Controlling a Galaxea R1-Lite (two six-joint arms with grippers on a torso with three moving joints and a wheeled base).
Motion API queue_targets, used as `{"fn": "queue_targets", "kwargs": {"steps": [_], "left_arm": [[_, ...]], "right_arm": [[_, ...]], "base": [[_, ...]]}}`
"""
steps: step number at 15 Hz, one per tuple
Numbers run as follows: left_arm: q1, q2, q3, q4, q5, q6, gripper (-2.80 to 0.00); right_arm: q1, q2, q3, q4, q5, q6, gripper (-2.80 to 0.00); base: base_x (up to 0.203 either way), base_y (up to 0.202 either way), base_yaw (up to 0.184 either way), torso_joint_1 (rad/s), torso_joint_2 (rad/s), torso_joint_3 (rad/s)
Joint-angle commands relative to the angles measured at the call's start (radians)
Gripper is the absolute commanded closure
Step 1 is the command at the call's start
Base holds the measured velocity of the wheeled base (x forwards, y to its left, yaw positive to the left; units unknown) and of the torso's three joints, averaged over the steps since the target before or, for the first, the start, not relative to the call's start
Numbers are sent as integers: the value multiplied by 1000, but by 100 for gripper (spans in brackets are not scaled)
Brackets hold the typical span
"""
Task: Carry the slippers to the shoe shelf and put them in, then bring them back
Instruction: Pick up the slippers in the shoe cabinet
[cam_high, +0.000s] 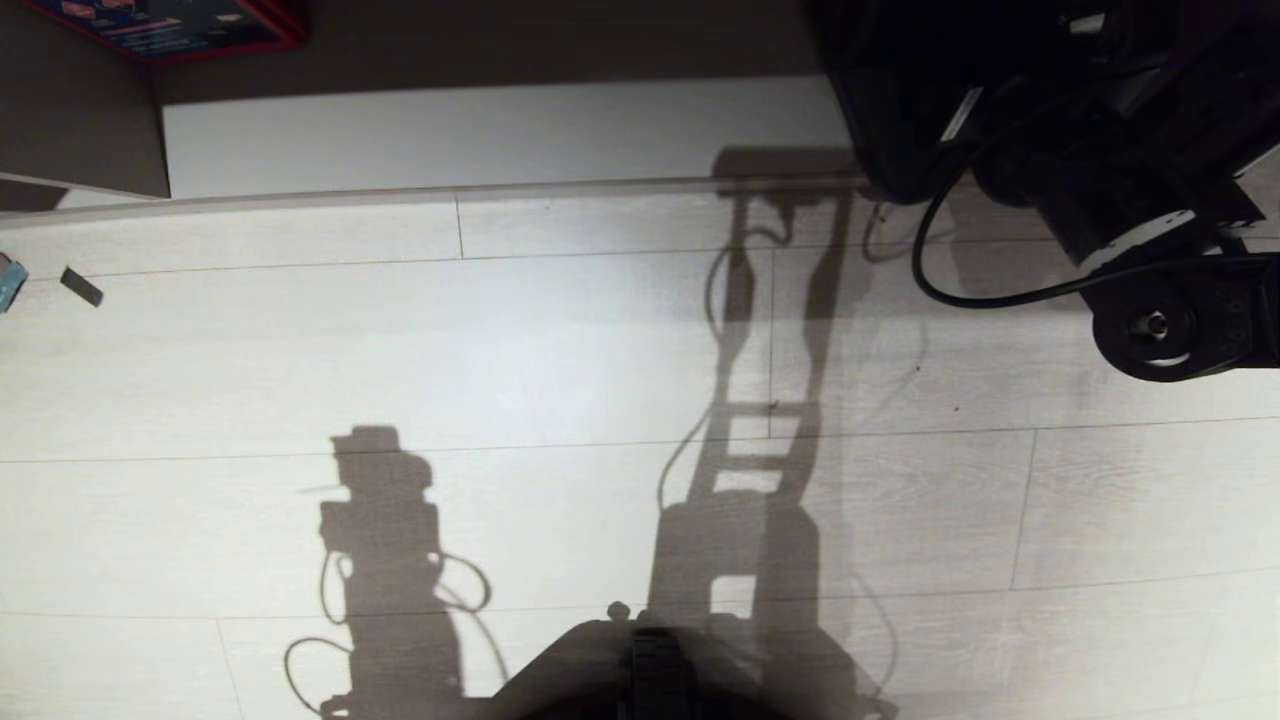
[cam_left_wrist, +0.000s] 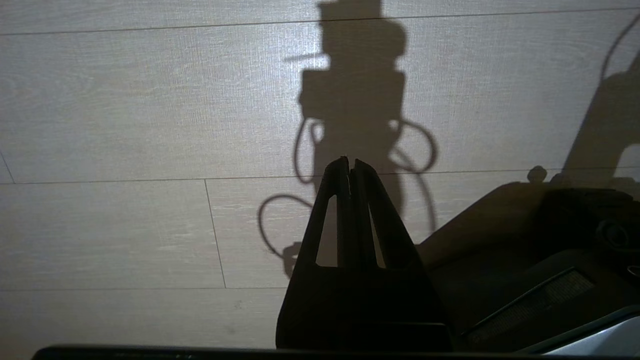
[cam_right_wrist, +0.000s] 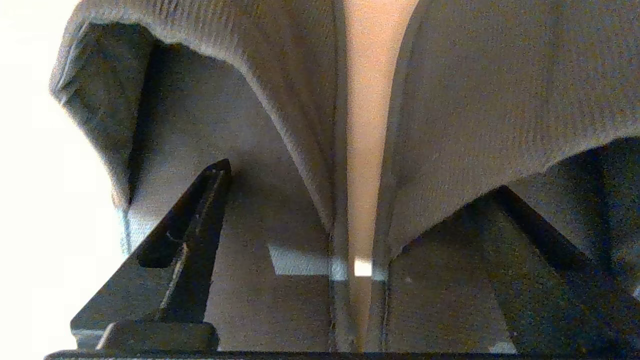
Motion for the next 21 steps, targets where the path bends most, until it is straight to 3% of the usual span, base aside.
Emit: {"fn": "queue_targets", "kwargs": {"steps": [1,9,21], "left_arm": [[0,1,0,0,0,-1,0],[1,1,0,0,0,-1,0],[1,1,0,0,0,-2,0]], "right_arm": [[0,6,-14,-7,-3,-2,-280],[9,0,-24,-5,-44,-7,-280],[39,113,-197,-28,-93,-35,-280]], "base": [[0,0,0,0,0,0],[0,0,0,0,0,0],[0,0,0,0,0,0]]}}
